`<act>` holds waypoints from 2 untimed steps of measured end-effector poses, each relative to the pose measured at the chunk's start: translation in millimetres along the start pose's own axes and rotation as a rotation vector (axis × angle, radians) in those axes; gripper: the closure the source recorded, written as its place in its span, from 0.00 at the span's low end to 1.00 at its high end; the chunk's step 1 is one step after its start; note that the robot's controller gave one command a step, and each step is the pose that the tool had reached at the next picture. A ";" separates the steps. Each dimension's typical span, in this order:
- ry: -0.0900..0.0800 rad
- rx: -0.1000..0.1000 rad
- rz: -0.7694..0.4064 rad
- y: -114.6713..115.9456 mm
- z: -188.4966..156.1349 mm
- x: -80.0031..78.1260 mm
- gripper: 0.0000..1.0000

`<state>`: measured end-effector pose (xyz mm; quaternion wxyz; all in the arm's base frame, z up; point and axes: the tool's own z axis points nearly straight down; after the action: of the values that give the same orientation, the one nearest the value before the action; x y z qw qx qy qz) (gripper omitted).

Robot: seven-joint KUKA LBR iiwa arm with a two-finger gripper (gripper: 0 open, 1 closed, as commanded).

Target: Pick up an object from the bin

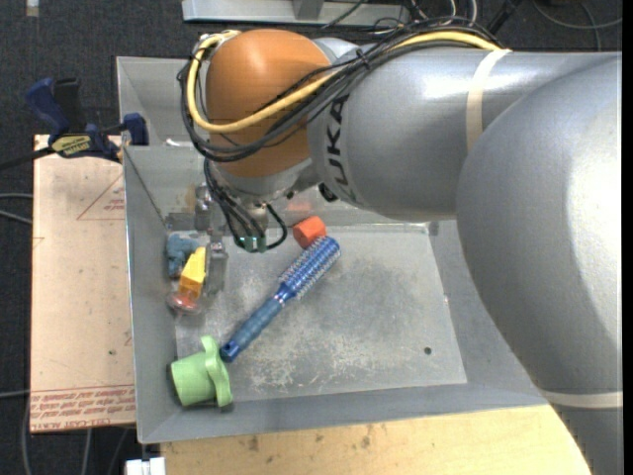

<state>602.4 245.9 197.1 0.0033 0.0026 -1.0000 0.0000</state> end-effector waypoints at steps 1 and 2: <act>-0.004 0.001 -0.377 2.4 94.4 -28.8 0.00; -0.011 0.002 -0.756 2.5 126.4 -35.4 0.00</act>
Offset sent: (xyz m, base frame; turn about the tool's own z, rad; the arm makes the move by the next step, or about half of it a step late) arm 0.0289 0.0024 -0.0920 -0.3791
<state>637.0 248.6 70.5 -0.0023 0.3712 -0.9285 -0.0005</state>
